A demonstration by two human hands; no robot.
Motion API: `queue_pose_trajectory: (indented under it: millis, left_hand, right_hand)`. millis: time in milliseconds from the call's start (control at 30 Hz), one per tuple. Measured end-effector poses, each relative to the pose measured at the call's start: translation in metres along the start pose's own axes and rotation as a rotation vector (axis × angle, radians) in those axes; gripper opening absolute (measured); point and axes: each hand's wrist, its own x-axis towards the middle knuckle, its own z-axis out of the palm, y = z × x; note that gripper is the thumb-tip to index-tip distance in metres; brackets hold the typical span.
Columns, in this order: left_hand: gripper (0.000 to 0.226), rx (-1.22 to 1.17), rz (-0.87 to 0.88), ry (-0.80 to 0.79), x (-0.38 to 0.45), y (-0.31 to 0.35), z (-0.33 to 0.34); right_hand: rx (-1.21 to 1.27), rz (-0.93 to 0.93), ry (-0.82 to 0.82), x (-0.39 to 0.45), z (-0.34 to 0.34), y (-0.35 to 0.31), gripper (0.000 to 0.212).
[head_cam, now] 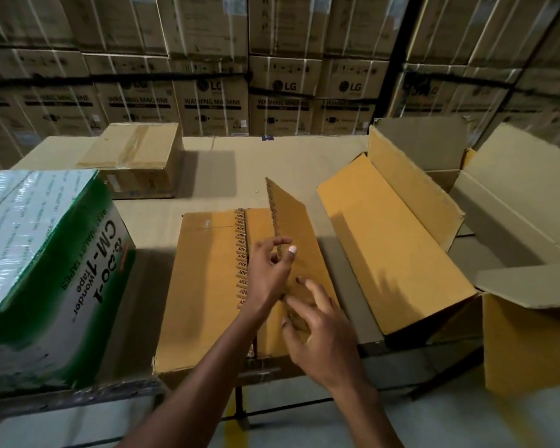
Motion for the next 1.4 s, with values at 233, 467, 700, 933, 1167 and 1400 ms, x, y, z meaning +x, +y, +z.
queue_pose_trajectory:
  millis: [233, 467, 700, 933, 1167, 1400]
  left_hand:
    - [0.054, -0.039, 0.13, -0.3, -0.018, 0.045, 0.066]
    - [0.06, 0.424, 0.2, -0.57, -0.042, 0.006, 0.112]
    - [0.047, 0.592, 0.189, -0.645, -0.053, -0.008, 0.097]
    - [0.043, 0.511, 0.073, -0.533, -0.055, -0.022, 0.045]
    - [0.042, 0.505, 0.024, -0.307, -0.072, -0.032, -0.017]
    - [0.034, 0.67, 0.056, -0.255, -0.081, -0.026, -0.055]
  right_hand:
    - [0.249, 0.181, 0.456, -0.004, -0.056, 0.04, 0.036]
    - [0.13, 0.485, 0.479, -0.015, -0.065, 0.099, 0.045]
    - [-0.233, 0.7, 0.218, -0.026, -0.032, 0.117, 0.054]
    - [-0.251, 0.485, 0.346, -0.002, -0.007, 0.066, 0.046]
    - [0.56, 0.429, -0.045, 0.048, 0.028, 0.0, 0.027]
    - [0.752, 0.564, -0.452, 0.102, 0.062, -0.027, 0.042]
